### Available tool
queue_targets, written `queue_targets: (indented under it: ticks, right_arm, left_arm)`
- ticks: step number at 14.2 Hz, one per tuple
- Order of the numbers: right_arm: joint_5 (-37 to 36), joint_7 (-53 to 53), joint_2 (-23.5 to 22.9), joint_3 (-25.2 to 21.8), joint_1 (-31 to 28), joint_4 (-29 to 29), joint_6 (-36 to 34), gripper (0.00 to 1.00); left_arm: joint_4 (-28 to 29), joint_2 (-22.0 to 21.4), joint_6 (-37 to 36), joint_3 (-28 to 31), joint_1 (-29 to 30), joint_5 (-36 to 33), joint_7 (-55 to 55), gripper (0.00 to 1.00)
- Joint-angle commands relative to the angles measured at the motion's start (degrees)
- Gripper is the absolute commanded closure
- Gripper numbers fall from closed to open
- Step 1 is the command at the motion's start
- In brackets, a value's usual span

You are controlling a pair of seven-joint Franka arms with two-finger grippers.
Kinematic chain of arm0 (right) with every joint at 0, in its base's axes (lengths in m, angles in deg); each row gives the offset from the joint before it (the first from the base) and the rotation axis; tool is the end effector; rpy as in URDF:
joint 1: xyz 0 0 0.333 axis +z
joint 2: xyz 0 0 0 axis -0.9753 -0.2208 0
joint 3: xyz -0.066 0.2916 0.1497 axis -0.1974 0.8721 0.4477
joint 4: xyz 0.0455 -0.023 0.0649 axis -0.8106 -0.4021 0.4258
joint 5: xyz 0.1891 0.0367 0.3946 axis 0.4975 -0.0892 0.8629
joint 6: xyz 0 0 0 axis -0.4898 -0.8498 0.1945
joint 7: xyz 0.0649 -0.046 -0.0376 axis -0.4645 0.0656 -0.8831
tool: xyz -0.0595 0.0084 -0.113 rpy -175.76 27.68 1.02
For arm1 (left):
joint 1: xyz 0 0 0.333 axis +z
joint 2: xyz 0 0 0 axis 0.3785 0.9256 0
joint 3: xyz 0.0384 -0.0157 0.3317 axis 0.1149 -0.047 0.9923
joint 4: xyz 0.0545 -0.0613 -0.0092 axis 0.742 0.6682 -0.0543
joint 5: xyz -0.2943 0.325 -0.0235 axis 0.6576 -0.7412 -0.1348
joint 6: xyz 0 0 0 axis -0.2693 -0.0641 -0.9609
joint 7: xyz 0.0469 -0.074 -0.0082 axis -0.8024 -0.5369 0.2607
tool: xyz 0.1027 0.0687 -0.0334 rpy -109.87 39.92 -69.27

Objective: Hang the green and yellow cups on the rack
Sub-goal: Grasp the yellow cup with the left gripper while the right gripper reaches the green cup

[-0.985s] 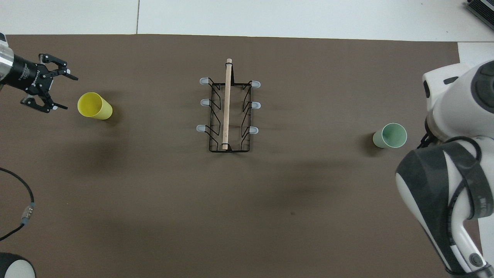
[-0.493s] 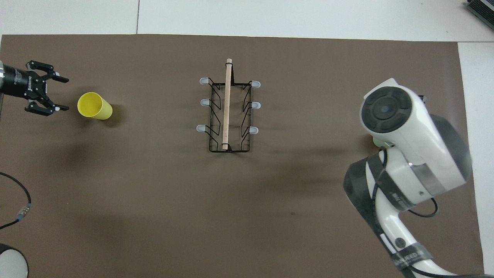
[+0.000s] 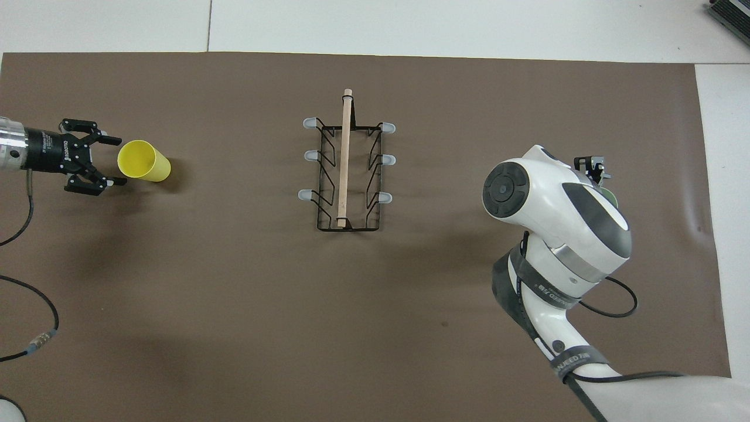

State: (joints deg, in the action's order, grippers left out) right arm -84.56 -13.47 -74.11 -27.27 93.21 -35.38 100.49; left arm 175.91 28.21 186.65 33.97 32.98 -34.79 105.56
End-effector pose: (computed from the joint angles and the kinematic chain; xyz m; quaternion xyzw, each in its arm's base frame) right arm 0.6012 0.1013 0.3534 0.6728 0.6105 -0.2545 0.3314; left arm 0.7177 0.1570 0.2690 0.5666 0.7550 -0.2458 0.2203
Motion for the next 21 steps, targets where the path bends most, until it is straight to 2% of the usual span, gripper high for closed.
queue_targets:
  ticks: [1, 4, 6, 11, 16, 17, 20, 21]
  right_arm:
    - [-4.50, 0.28, -2.02, 0.24, -0.06, -2.95, 1.59, 0.00]
    - [-7.22, 5.01, -5.81, 0.24, 3.10, -2.94, 0.28, 0.00]
    - [-9.16, 6.43, -7.13, 0.24, 4.24, -3.03, 0.27, 0.00]
    - [-13.11, 8.35, -9.33, 0.24, 4.16, -4.35, 1.85, 0.00]
    - [-16.20, 11.88, -9.33, 0.15, 2.41, -8.12, 6.68, 0.00]
    - [-17.07, 12.58, -9.25, 0.15, 2.14, -8.91, 7.47, 0.00]
    - [-21.81, 15.74, -9.42, 0.15, 1.62, -10.94, 7.92, 0.00]
    - [-22.96, 16.45, -9.42, 0.15, 1.18, -11.55, 8.96, 0.00]
  left_arm:
    - [8.36, -4.49, 4.25, 0.23, -1.16, 4.54, -0.17, 0.00]
    - [11.62, -5.81, 5.22, 0.14, -1.69, 10.33, -2.89, 0.00]
    - [13.20, -6.07, 7.41, -0.03, -2.22, 11.75, -3.69, 0.00]
    - [13.21, -6.07, 7.86, -0.39, -3.36, 14.13, -3.78, 0.00]
    - [13.12, -5.99, 8.74, -0.30, -4.85, 14.75, -5.97, 0.00]
    - [13.12, -5.98, 9.26, -0.30, -5.46, 14.75, -6.15, 0.22]
    - [12.68, -6.07, 10.23, -0.12, -6.70, 14.57, -6.33, 0.57]
    - [12.07, -6.16, 10.15, -0.04, -6.79, 14.14, -6.15, 0.77]
